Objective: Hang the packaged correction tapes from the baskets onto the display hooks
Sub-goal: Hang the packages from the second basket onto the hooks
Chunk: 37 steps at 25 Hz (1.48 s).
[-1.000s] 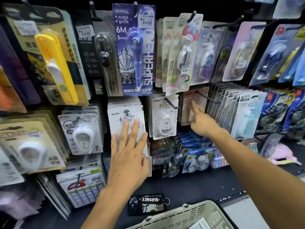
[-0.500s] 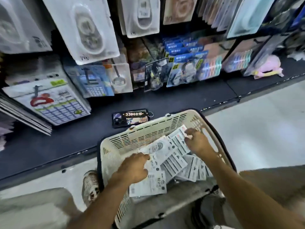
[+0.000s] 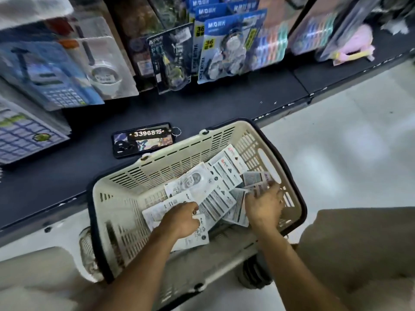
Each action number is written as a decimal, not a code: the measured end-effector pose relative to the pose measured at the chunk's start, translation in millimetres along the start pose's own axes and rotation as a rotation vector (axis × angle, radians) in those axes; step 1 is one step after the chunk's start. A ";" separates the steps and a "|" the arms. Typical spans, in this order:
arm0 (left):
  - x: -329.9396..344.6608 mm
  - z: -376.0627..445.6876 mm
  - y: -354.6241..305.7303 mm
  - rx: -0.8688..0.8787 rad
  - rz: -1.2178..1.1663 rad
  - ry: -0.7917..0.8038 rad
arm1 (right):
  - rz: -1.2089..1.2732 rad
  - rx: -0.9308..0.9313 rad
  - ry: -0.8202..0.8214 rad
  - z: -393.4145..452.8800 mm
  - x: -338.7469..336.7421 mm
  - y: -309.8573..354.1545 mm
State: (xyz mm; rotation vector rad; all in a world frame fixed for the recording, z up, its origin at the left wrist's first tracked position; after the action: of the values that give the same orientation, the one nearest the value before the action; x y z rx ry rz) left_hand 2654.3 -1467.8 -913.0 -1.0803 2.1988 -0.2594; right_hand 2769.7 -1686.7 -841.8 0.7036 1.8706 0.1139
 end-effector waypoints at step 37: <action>-54.5 -26.9 -1.8 0.054 -0.715 -0.570 | -0.917 -0.629 0.008 -3.0 25.5 44.0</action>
State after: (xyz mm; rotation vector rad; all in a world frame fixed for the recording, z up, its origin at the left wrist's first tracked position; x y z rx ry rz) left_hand 2662.0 -1430.2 -865.8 -1.6405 1.2495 -0.2705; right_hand 2779.1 -1636.7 -844.1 -0.5936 1.8462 0.0990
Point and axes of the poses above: each hand's wrist, its own z-axis towards the middle knuckle, its own x-axis out of the palm, y = z × x, the point moved 10 cm from there along z, towards the middle knuckle, and after that the axes turned 4 degrees about -z, right-handed, at the moved point
